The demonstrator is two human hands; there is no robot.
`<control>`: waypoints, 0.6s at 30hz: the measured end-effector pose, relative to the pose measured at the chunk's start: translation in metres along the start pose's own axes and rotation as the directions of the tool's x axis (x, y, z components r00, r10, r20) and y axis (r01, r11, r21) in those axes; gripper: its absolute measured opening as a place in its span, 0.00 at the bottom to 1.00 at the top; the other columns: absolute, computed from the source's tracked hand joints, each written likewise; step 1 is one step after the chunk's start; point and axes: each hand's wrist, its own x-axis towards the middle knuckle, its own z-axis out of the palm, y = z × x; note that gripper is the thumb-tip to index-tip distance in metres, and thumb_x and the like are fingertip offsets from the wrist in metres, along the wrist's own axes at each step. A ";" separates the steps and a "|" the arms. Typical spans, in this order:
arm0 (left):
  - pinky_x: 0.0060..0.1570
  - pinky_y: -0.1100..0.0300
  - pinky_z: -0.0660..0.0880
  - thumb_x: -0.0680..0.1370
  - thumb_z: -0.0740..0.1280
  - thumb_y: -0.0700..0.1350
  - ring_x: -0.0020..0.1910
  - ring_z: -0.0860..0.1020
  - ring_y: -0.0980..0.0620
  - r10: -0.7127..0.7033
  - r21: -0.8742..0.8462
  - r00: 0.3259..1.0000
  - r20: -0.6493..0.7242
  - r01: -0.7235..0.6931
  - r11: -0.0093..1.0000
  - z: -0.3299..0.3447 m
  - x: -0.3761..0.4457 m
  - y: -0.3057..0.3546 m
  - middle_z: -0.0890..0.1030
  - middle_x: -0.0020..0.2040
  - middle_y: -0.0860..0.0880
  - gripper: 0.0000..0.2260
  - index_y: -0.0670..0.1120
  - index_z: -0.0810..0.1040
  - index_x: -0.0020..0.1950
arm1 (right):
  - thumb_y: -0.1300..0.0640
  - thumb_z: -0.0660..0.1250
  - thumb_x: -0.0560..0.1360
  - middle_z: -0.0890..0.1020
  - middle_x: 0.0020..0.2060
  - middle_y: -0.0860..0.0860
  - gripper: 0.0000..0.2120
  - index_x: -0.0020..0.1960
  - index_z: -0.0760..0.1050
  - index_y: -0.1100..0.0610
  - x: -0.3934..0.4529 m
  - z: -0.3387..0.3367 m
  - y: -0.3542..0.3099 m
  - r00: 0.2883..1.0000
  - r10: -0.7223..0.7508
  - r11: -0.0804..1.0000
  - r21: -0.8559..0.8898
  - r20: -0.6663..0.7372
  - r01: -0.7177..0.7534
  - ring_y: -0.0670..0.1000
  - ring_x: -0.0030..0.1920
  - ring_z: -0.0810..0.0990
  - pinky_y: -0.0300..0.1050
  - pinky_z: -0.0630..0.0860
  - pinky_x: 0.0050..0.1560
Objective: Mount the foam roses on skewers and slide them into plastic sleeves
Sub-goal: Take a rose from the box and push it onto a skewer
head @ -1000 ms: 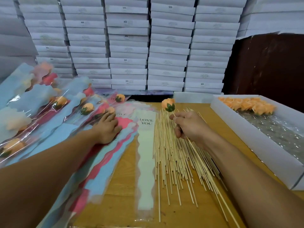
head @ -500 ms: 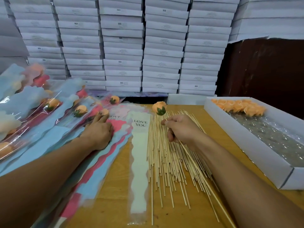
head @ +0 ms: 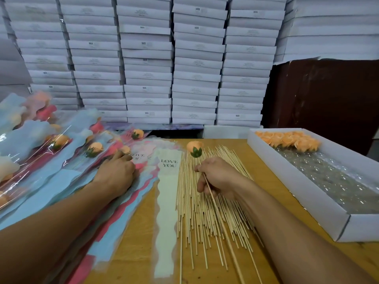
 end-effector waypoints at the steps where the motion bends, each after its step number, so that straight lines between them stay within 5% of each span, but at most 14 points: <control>1: 0.55 0.50 0.74 0.84 0.57 0.50 0.66 0.68 0.45 -0.006 -0.007 1.000 -0.004 0.006 1.000 -0.007 -0.002 0.003 0.78 0.59 0.48 0.16 0.45 0.82 0.53 | 0.60 0.55 0.84 0.81 0.25 0.55 0.14 0.68 0.69 0.62 -0.001 0.002 -0.001 1.000 0.018 1.000 0.010 0.017 -0.018 0.48 0.20 0.73 0.38 0.66 0.19; 5: 0.39 0.53 0.75 0.84 0.56 0.51 0.44 0.73 0.46 0.007 -0.037 0.997 -0.081 -0.010 0.999 -0.043 -0.013 0.029 0.75 0.42 0.47 0.17 0.44 0.76 0.42 | 0.57 0.54 0.84 0.80 0.24 0.50 0.13 0.66 0.72 0.59 -0.002 0.008 -0.001 1.000 0.013 0.999 -0.045 0.016 -0.012 0.46 0.19 0.67 0.35 0.62 0.20; 9: 0.34 0.57 0.71 0.84 0.54 0.57 0.36 0.73 0.49 0.052 -0.060 0.986 -0.161 -0.063 0.996 -0.079 -0.028 0.067 0.72 0.35 0.51 0.21 0.47 0.70 0.36 | 0.47 0.63 0.82 0.85 0.32 0.51 0.11 0.57 0.71 0.54 -0.005 0.009 -0.004 0.998 -0.035 0.998 0.044 0.055 0.033 0.47 0.19 0.62 0.36 0.60 0.19; 13: 0.34 0.55 0.69 0.84 0.57 0.56 0.40 0.76 0.50 0.123 -0.133 0.973 -0.196 -0.151 0.980 -0.100 -0.043 0.104 0.74 0.41 0.52 0.16 0.49 0.78 0.45 | 0.41 0.71 0.76 0.88 0.42 0.55 0.23 0.54 0.70 0.58 -0.006 0.011 -0.005 0.995 -0.092 0.986 0.143 0.044 0.085 0.47 0.19 0.61 0.37 0.60 0.18; 15: 0.38 0.54 0.73 0.84 0.57 0.57 0.46 0.78 0.49 0.156 -0.139 0.967 -0.203 -0.186 0.973 -0.105 -0.049 0.116 0.77 0.47 0.52 0.15 0.51 0.80 0.54 | 0.47 0.74 0.75 0.85 0.41 0.55 0.19 0.52 0.71 0.59 -0.005 0.009 -0.004 0.994 -0.107 0.971 0.215 0.004 0.104 0.46 0.19 0.62 0.37 0.59 0.18; 18: 0.40 0.54 0.75 0.83 0.53 0.61 0.47 0.78 0.48 0.147 -0.173 0.972 -0.185 -0.179 0.968 -0.107 -0.052 0.121 0.76 0.50 0.51 0.19 0.51 0.79 0.53 | 0.60 0.73 0.76 0.79 0.34 0.56 0.11 0.51 0.71 0.58 -0.003 0.005 -0.002 0.996 -0.083 0.960 0.264 -0.043 0.091 0.45 0.18 0.62 0.35 0.58 0.17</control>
